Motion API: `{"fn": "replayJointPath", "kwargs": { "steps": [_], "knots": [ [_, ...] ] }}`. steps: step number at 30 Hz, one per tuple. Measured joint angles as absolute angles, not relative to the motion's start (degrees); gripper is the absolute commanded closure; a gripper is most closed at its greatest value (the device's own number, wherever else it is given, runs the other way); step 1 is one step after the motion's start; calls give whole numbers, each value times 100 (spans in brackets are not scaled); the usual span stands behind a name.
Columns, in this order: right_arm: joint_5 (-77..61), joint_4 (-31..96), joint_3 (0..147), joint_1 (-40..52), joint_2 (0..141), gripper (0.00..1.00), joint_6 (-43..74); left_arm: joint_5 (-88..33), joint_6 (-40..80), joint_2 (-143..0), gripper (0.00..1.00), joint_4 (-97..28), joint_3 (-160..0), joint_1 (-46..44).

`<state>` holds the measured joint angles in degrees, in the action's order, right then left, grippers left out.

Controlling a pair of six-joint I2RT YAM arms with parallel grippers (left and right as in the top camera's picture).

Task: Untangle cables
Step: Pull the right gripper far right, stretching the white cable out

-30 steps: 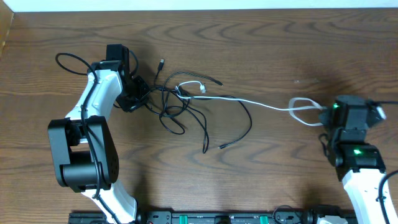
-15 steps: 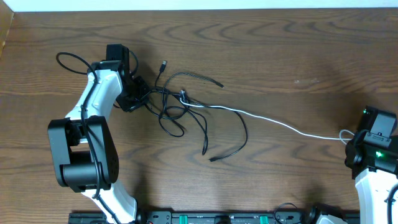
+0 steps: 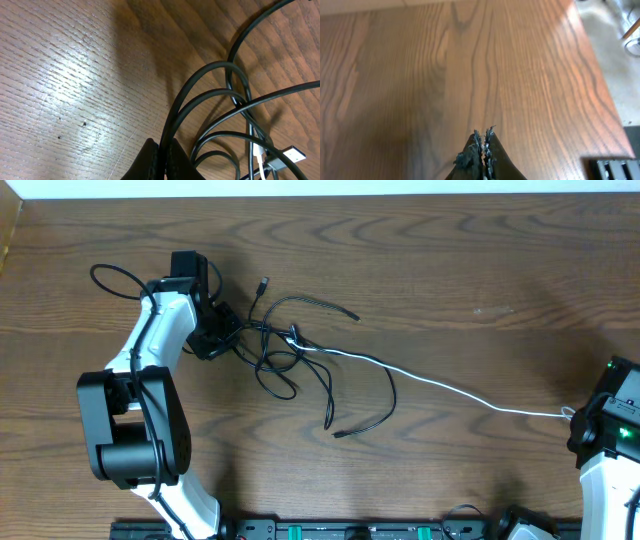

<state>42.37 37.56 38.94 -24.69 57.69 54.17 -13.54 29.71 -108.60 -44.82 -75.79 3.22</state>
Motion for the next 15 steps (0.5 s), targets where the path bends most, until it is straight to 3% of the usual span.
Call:
{"fn": "replayJointPath", "kwargs": {
  "steps": [2,3,5,8,15],
  "knots": [
    [3911,3551,3894,-2495,5767,60,5398,-1347,2971,-10860,93,-4482,-7579,322],
    [3686,3457,3894,-2497,5767,42,5360,-1337,2971,-10860,92,-4482,-7579,322],
    [3048,3271,3894,-2499,5767,14,5297,-1330,2971,-10860,92,-4480,-7579,322],
    [2093,3052,3894,-2499,5769,5,5078,-1332,2971,-10860,92,-4480,-7579,322],
    [-281,2606,3894,-2410,5843,2,4515,-1334,2971,-10860,92,-4480,-7579,322]
  ]
}}
